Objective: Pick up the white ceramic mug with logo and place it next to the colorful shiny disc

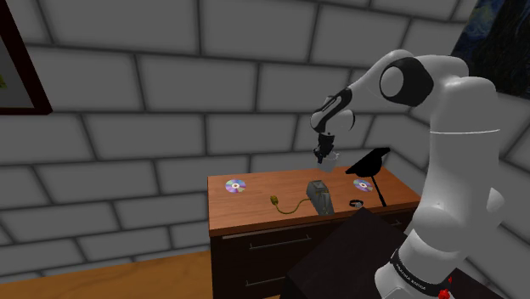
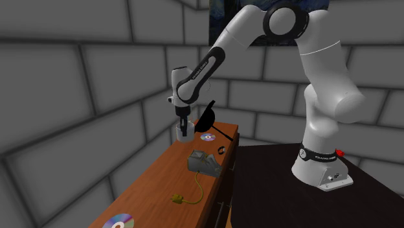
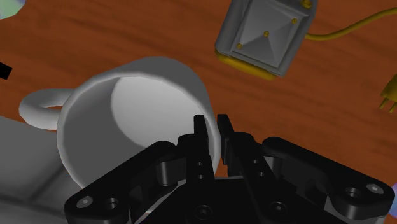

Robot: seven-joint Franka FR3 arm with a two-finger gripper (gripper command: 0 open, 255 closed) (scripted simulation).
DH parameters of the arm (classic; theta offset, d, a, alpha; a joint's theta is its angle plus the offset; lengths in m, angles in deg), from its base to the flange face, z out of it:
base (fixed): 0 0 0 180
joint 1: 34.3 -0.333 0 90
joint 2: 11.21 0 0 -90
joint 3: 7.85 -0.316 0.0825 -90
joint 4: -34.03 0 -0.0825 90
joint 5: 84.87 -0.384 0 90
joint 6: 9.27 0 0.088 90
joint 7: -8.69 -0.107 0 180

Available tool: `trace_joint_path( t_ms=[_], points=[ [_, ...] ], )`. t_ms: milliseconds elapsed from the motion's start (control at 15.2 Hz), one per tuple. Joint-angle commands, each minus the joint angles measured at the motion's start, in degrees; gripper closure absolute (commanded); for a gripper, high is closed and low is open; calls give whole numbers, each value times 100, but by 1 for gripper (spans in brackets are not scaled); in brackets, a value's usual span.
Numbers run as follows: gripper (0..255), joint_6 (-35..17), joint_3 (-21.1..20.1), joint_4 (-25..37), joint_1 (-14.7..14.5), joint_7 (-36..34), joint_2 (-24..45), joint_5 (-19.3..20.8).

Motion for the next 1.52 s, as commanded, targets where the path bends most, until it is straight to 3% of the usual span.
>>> trace_joint_path(
  t_ms=[0, 264, 858, 1452],
  points=[
    [255, 118, 29, -16, -29, -30, -136, 47],
    [255, 335, 70, 10, -61, -68, -333, 118],
    [255, 572, -227, 442, -858, -1232, -105, 205],
    [255, 1026, -508, 1437, -1554, -2266, 471, 229]
  ],
)
